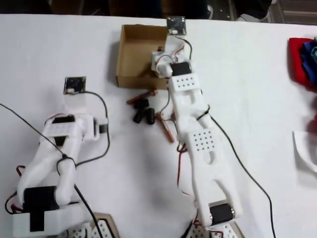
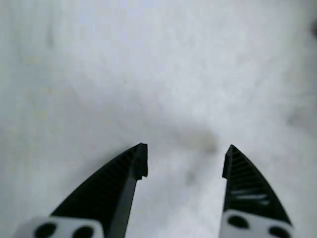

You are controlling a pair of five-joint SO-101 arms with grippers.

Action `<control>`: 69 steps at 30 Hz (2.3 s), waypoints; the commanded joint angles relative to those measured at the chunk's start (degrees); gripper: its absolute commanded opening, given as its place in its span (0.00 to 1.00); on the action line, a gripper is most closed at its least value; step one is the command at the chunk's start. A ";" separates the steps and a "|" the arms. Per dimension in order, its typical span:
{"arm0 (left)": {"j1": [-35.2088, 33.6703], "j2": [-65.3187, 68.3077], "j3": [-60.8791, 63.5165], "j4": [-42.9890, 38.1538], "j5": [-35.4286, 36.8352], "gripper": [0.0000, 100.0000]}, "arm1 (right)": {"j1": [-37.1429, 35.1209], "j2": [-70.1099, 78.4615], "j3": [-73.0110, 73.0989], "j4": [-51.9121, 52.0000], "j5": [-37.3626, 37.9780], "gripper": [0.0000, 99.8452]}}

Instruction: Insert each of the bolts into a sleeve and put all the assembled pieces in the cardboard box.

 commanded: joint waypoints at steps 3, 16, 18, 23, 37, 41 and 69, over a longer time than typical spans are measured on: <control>-0.26 -0.09 -1.27 -0.97 -0.18 0.26 | 0.31 -1.45 -4.04 1.27 0.44 0.02; -0.26 -0.18 -1.36 -0.97 -0.18 0.26 | 1.54 -1.27 -2.90 3.03 0.26 0.02; -0.26 -0.18 -1.36 -0.97 -0.18 0.26 | 1.54 -1.36 -1.58 2.86 0.26 0.02; -0.26 -0.18 -1.36 -0.97 -0.18 0.26 | 1.63 -1.36 -0.35 2.68 0.26 0.02; -0.26 -0.18 -1.36 -0.97 -0.26 0.26 | 1.54 -1.36 0.09 2.95 0.44 0.03; -0.26 -0.18 -1.36 -0.97 -0.26 0.26 | 1.45 -1.36 0.09 3.03 0.35 0.10; -4.75 -0.35 -6.02 5.19 0.18 0.26 | -1.10 -23.60 -7.82 45.67 0.62 0.11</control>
